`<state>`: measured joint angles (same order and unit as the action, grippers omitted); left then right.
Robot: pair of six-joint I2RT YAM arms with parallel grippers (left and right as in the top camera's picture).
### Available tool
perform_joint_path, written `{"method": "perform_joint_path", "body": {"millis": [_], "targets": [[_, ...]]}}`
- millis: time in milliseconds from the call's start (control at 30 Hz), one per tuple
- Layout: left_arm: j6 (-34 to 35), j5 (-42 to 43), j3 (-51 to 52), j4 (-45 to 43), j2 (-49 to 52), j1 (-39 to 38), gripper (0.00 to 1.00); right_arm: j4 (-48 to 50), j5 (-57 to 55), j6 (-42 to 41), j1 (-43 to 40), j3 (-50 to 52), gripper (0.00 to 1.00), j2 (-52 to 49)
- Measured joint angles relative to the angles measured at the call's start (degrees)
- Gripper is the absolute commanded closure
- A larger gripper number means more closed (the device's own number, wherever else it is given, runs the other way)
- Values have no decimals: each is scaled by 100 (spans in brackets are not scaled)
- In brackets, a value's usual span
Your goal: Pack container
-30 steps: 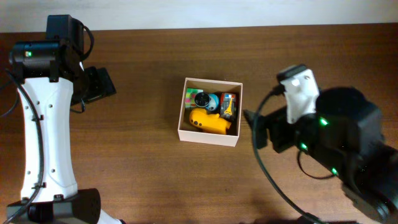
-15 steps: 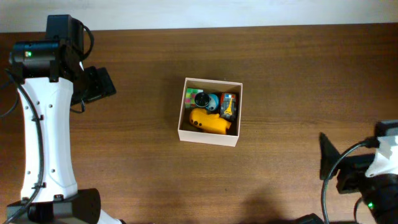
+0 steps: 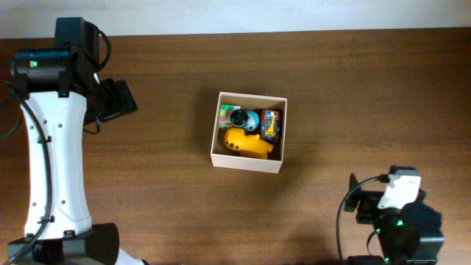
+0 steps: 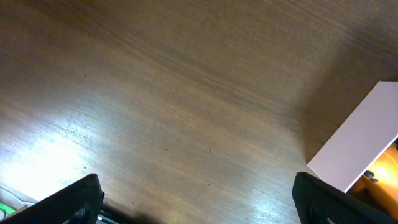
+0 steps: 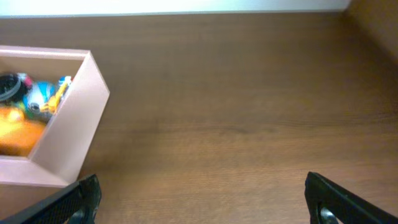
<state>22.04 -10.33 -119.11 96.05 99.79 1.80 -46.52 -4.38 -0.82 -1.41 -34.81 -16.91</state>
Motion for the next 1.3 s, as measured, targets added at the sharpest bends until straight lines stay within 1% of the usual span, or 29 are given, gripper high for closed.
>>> {"method": "perform_joint_path", "body": {"millis": [167, 367, 800, 1300], "targets": [[0, 2, 0, 0, 0, 0, 1, 157, 323, -2, -4, 1036, 1, 855], [0, 4, 0, 0, 0, 0, 1, 164, 452, 0, -7, 1635, 1, 1567], [0, 4, 0, 0, 0, 0, 1, 179, 476, 2, -7, 2406, 1, 1606], [0, 4, 0, 0, 0, 0, 1, 186, 476, 0, -7, 2450, 1, 1606]]}}
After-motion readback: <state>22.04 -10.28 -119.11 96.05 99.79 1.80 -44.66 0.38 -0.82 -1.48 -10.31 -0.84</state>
